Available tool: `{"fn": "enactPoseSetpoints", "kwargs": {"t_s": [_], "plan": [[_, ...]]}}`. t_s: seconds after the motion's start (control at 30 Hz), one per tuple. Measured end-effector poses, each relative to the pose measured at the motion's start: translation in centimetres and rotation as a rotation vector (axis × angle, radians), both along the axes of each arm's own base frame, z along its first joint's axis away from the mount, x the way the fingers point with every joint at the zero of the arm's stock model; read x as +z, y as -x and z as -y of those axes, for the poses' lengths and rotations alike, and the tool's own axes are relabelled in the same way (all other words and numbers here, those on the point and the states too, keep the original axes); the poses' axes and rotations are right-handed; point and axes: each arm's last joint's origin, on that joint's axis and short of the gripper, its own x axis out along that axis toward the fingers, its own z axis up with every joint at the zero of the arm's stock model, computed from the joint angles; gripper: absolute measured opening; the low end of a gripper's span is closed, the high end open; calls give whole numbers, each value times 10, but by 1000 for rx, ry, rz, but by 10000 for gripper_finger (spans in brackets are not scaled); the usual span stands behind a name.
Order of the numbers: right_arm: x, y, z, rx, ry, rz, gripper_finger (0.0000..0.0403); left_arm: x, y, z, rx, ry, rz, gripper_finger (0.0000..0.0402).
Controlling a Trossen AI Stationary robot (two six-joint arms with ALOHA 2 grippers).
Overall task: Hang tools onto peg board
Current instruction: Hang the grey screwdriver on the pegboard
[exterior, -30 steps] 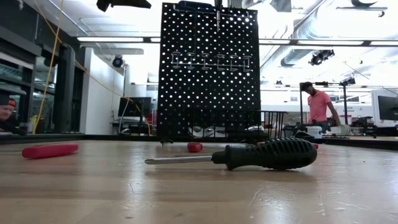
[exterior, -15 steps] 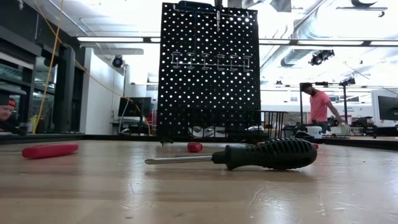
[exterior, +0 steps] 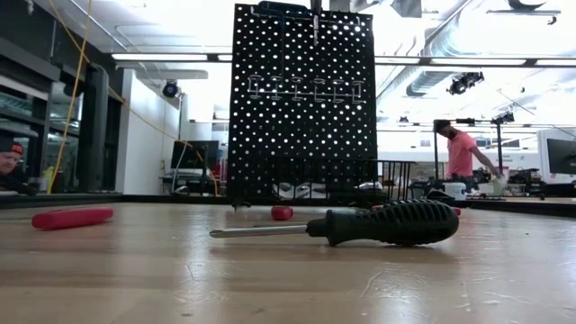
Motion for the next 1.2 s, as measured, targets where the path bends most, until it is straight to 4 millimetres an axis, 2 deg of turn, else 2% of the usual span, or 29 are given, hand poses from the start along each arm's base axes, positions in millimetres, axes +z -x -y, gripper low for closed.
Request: {"fn": "enactPoseSetpoints", "kwargs": {"t_s": [0.07,0.17,0.23,0.33,0.57,0.67,0.83,0.97,1.2], "plan": [[0,0,0,-16,18,-13,71,-3,-6,2,-24,0,9,285],[-1,2,4,-176,32,-61,71,-10,-13,5,-53,-6,-20,285],[-2,4,9,-300,43,-106,71,-14,-17,8,-63,-10,-46,285],[-7,2,22,-380,39,-169,71,-17,-19,12,-78,-1,-49,285],[-46,-4,64,-520,-68,-218,71,-20,-18,21,-111,6,-84,285],[-57,-5,75,-550,-84,-163,71,-23,-17,23,-118,2,-109,285],[-47,0,81,-568,-55,-71,71,-25,-17,24,-118,-2,-134,285],[-47,1,91,-567,-45,-61,71,-26,-17,23,-109,-3,-143,285],[-59,-12,102,-542,-40,-75,71,-27,-17,23,-104,-4,-153,285]]}}
